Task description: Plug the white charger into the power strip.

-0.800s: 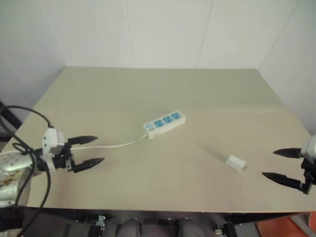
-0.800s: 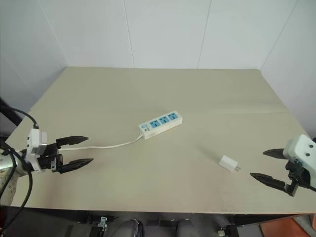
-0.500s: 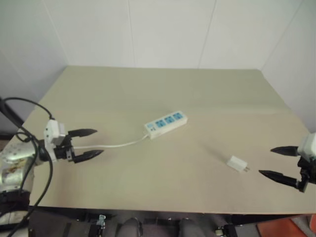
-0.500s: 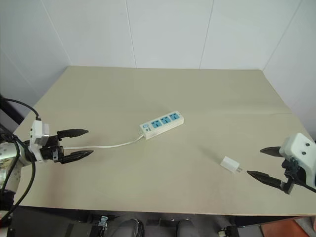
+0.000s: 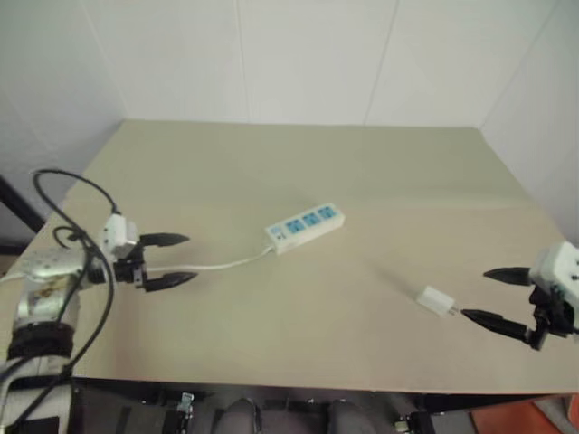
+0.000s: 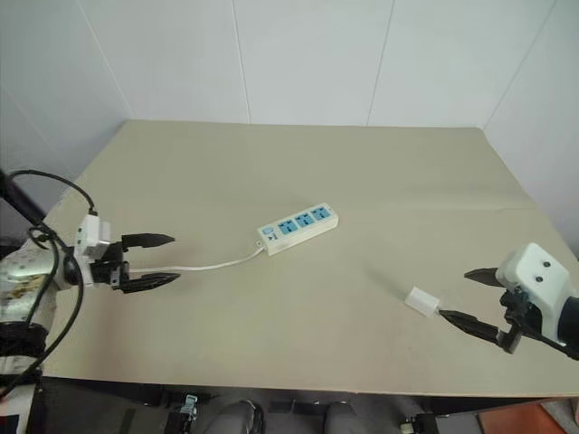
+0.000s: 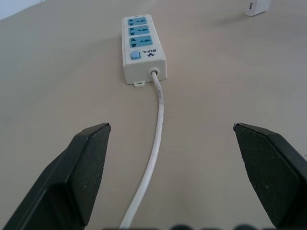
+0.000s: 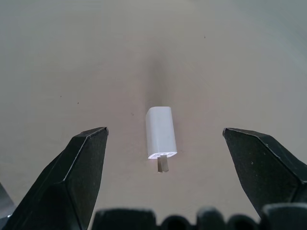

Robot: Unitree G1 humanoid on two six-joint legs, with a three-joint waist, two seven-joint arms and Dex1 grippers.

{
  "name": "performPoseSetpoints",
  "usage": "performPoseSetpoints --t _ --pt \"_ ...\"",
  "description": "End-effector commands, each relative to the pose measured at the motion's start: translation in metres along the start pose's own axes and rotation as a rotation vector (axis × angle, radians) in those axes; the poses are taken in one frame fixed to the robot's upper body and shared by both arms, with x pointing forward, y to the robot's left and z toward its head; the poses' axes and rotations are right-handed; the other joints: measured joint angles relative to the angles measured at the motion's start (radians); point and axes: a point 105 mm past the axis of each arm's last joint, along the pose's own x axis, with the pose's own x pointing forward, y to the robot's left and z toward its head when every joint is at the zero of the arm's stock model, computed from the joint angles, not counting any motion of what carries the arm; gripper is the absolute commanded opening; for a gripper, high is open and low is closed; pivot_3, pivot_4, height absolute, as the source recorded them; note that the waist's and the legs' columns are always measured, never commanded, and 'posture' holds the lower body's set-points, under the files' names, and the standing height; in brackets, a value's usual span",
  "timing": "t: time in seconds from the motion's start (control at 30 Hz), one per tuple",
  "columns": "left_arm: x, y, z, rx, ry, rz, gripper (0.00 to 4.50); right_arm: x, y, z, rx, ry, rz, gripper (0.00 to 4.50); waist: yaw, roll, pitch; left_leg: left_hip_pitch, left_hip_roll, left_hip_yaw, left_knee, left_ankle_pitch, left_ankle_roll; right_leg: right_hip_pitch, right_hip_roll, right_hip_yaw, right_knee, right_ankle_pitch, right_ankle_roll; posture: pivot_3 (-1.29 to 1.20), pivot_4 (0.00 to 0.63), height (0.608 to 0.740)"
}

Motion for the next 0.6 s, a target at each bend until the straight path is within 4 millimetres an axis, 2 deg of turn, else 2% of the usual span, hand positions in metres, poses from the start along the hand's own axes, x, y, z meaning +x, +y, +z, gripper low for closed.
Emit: performPoseSetpoints --t 0.03,0.13,0.3,0.4,0.5,0.6 --pt "0.02 0.003 -0.001 -0.019 -0.052 -0.02 4.47 0.005 0.001 0.012 -0.018 -0.044 -0.018 4.5 -0.002 0.0 0.0 0.0 0.0 0.0 0.0 0.0 0.0 0.0 0.0 0.0 0.0 0.0 0.0 0.0 0.15 0.74" --pt "0.048 -0.003 -0.017 -0.018 -0.029 -0.059 4.47 0.01 -0.001 0.024 -0.013 -0.103 -0.034 4.5 -0.003 0.0 0.0 0.0 0.0 0.0 0.001 0.0 0.0 0.0 0.0 0.0 0.0 0.0 0.0 0.0 0.15 0.74" --pt "0.084 -0.004 -0.038 -0.009 0.066 -0.051 4.47 0.017 0.004 0.032 -0.01 -0.115 -0.037 4.5 -0.006 -0.002 0.001 -0.001 0.0 -0.001 0.0 0.0 0.0 0.0 0.0 0.0 0.0 0.0 0.001 0.0 0.15 0.74" --pt "0.096 -0.002 -0.044 0.038 0.15 -0.046 4.47 0.019 0.011 0.03 0.016 -0.104 -0.025 4.5 -0.002 -0.002 0.001 -0.001 -0.001 -0.001 0.0 0.0 0.0 0.0 0.0 0.0 0.001 0.001 0.001 0.0 0.15 0.74" --pt "0.105 0.002 -0.049 0.004 0.215 -0.036 4.47 0.023 0.015 0.024 0.038 -0.08 -0.024 4.5 0.007 -0.002 0.0 0.0 -0.001 -0.001 0.001 0.0 0.0 0.001 0.0 -0.001 0.001 0.001 0.002 0.0 0.15 0.74" --pt "0.106 -0.002 -0.05 -0.008 0.229 -0.076 3.88 0.027 0.021 0.024 0.043 -0.081 -0.025 4.5 0.003 -0.001 -0.002 0.001 -0.001 -0.001 0.001 0.0 0.0 0.002 0.0 0.0 0.001 0.001 0.003 0.0 0.15 0.74"
